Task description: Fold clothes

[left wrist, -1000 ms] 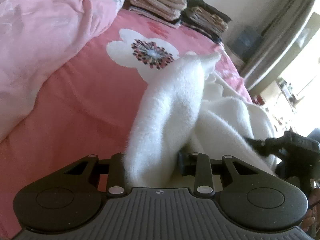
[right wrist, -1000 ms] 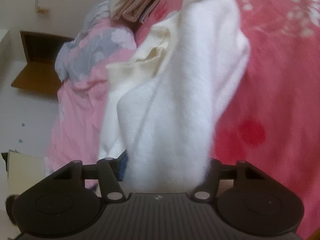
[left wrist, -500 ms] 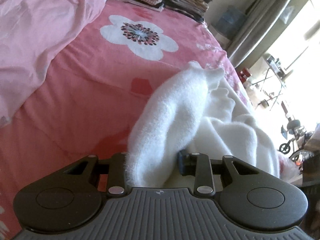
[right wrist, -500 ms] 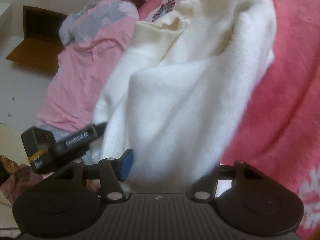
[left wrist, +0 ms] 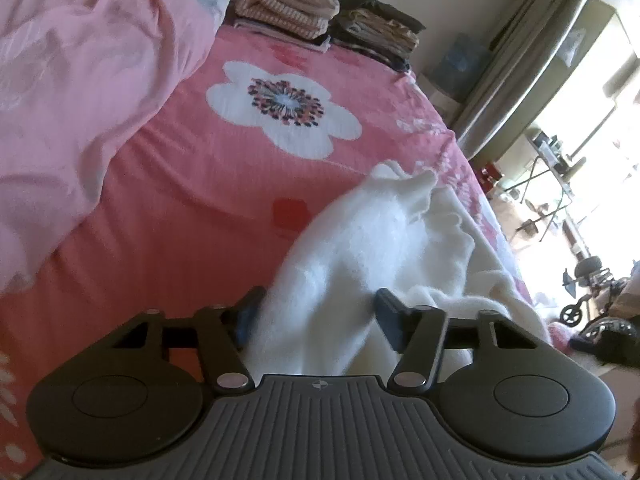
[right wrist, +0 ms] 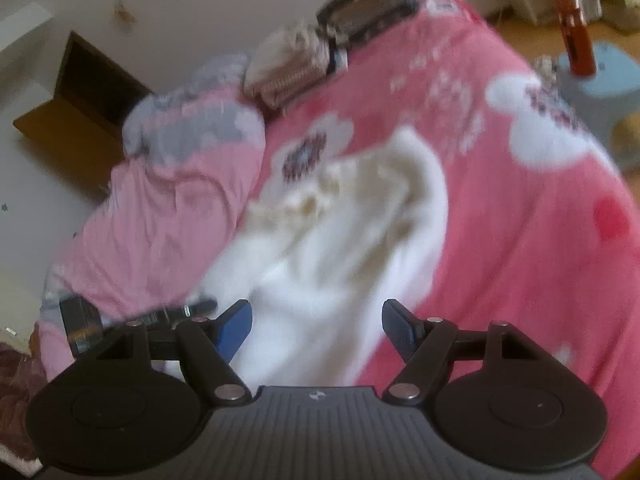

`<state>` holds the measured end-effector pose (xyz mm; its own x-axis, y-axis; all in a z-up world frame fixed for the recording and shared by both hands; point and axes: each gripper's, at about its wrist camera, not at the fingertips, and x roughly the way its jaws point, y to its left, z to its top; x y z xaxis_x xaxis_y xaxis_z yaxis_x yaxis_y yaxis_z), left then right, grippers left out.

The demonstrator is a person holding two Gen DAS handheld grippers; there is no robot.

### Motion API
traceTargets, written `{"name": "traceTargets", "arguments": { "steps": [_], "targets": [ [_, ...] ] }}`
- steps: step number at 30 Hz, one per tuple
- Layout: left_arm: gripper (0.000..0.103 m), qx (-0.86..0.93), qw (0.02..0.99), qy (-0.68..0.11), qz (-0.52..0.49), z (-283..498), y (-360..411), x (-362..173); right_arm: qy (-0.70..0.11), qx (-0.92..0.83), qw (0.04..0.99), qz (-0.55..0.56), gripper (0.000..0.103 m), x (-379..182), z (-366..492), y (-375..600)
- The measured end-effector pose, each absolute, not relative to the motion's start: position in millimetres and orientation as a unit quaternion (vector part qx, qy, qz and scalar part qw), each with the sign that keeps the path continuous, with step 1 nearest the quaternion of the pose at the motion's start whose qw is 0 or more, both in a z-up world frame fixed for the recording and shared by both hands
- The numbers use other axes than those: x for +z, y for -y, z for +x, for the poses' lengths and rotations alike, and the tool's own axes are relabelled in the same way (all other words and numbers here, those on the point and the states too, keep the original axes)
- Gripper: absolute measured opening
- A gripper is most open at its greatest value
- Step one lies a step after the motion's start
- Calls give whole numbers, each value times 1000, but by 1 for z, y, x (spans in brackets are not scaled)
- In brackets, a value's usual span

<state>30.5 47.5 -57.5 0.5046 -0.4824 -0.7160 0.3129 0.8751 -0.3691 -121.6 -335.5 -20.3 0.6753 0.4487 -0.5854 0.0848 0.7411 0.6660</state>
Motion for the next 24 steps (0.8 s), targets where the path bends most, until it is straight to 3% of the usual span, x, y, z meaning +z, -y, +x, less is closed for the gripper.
{"name": "traceTargets", "arguments": {
  "steps": [4,7,12,18,21,24],
  "targets": [
    [20,-210,873,-434,-76,44,-48,-56,-372,114,856,342,75,-15,-102,339],
    [14,-188,882,-424,-79,58,-59,-53,-381,132,853,331,75,-24,-94,322],
    [12,-176,892,-408,-83,77,-64,-48,-402,150,850,304,75,-36,-97,302],
    [12,-195,909,-364,-48,95,-42,-33,-367,143,883,257,75,-20,-101,297],
    [13,-187,897,-397,-42,108,-39,-49,-345,142,900,223,75,-10,-82,301],
    [26,-182,886,-423,-58,107,-47,-62,-334,151,909,197,80,-8,-46,310]
  ]
}}
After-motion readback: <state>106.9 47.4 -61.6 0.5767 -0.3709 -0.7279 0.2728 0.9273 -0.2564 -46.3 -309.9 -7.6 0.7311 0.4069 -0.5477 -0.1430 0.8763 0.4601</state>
